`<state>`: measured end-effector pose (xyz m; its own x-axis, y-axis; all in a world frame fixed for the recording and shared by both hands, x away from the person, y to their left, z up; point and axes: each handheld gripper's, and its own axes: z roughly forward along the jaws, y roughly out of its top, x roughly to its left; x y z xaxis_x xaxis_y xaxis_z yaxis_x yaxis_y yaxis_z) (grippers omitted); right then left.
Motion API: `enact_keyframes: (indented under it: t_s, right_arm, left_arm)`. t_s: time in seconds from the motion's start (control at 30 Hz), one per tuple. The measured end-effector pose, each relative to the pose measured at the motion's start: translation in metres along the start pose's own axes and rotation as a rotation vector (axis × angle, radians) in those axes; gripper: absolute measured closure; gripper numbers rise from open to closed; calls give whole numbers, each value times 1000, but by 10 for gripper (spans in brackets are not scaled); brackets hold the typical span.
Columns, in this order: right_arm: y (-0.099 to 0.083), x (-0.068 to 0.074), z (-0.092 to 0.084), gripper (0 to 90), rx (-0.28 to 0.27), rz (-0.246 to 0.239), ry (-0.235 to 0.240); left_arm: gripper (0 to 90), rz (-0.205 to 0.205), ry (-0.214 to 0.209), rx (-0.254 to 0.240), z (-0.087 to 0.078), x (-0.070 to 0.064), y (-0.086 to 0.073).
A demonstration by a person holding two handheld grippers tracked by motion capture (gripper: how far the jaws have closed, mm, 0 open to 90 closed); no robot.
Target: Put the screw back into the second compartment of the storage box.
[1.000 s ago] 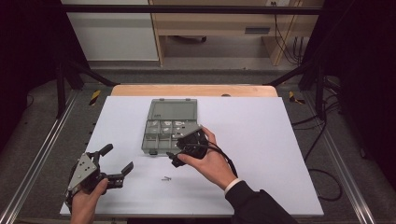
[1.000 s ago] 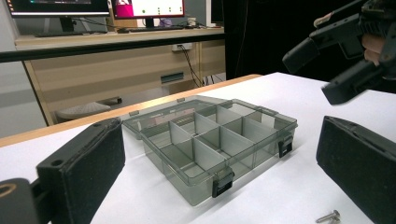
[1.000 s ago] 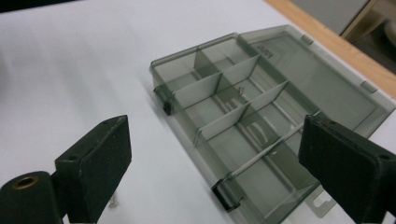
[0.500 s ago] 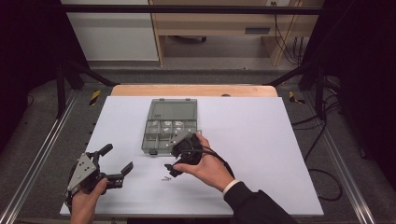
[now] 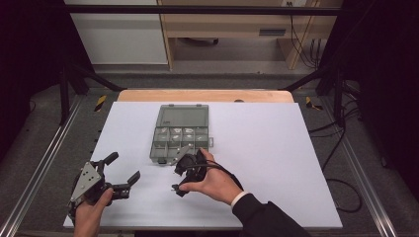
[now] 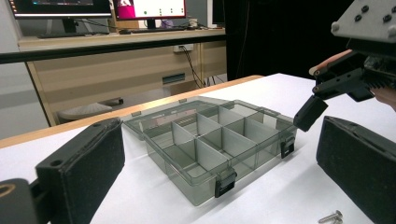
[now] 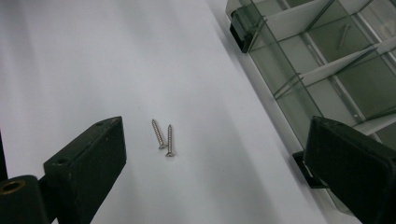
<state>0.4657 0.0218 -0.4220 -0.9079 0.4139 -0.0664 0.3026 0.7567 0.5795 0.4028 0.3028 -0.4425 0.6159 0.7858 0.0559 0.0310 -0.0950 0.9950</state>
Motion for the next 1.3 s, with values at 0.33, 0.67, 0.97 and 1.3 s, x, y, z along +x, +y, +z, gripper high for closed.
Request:
enact_keyframes:
  t_s: [0.33, 0.67, 0.97, 1.3]
  right_arm:
    - [1, 2, 10, 65, 41, 13, 15]
    - [2, 7, 18, 131, 58, 13, 13]
    - [0, 7, 23, 315, 54, 25, 17]
    - [-3, 10, 25, 621, 66, 12, 41]
  left_arm:
    - [10, 1, 1, 0, 0, 0, 0]
    - [10, 2, 1, 2, 0, 0, 0]
    - [10, 10, -3, 8, 0, -1, 0]
    - [10, 10, -3, 9, 1, -1, 0]
